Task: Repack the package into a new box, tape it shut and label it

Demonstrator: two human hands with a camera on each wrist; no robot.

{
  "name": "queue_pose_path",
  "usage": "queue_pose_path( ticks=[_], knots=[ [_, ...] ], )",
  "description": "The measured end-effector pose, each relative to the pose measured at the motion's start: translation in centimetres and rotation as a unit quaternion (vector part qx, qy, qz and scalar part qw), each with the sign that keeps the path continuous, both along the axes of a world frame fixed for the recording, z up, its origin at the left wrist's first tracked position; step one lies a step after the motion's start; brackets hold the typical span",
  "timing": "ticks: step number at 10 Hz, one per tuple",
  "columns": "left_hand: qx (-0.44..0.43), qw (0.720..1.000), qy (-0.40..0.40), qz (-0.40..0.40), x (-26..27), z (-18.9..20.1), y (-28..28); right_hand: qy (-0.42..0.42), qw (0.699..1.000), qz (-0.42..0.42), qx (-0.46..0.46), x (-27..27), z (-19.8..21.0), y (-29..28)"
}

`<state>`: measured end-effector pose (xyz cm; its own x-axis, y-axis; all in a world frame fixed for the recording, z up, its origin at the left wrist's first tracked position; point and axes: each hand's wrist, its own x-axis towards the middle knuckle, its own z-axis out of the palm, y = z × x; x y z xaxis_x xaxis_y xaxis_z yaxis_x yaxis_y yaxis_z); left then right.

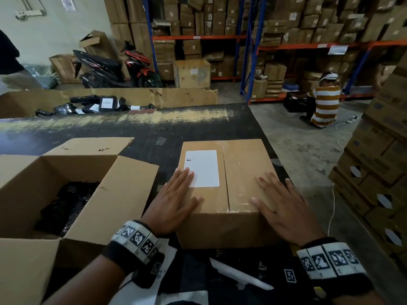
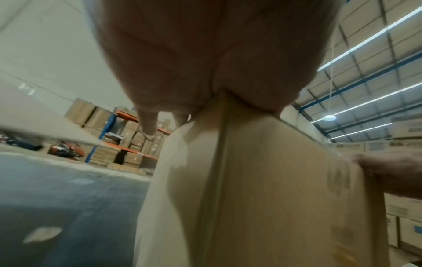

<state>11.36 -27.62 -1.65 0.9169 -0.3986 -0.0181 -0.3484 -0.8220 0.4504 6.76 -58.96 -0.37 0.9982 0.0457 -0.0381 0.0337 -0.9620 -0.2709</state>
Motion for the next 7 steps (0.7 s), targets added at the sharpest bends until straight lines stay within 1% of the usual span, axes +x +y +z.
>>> queue_pose_path(
  ticks=[1, 2, 4, 5, 6, 7],
  knots=[
    [-0.037, 0.999, -0.018, 0.019, 0.1, -0.8, -0.3, -0.027, 0.998, 0.009, 0.048, 0.2, -0.4, -0.1],
    [-0.037, 0.998, -0.028, 0.033, 0.0, -0.9, -0.7, -0.037, 0.997, 0.008, 0.073, 0.5, -0.4, -0.1],
    [-0.071, 0.996, -0.023, 0.045, -0.2, -0.9, -0.6, -0.039, 0.995, 0.005, 0.092, 0.2, -0.4, -0.2],
    [-0.126, 0.989, -0.046, 0.062, -1.7, 0.1, 0.0, -0.061, 0.991, -0.006, 0.119, -1.5, 0.4, -0.4],
    [-0.200, 0.973, -0.104, 0.056, -5.3, 1.8, 1.3, -0.119, 0.981, -0.031, 0.152, -5.5, 0.9, -2.2],
    [-0.255, 0.962, -0.083, 0.044, -9.9, 2.4, 3.1, -0.177, 0.968, -0.062, 0.167, -10.2, -0.4, -5.0]
  ],
)
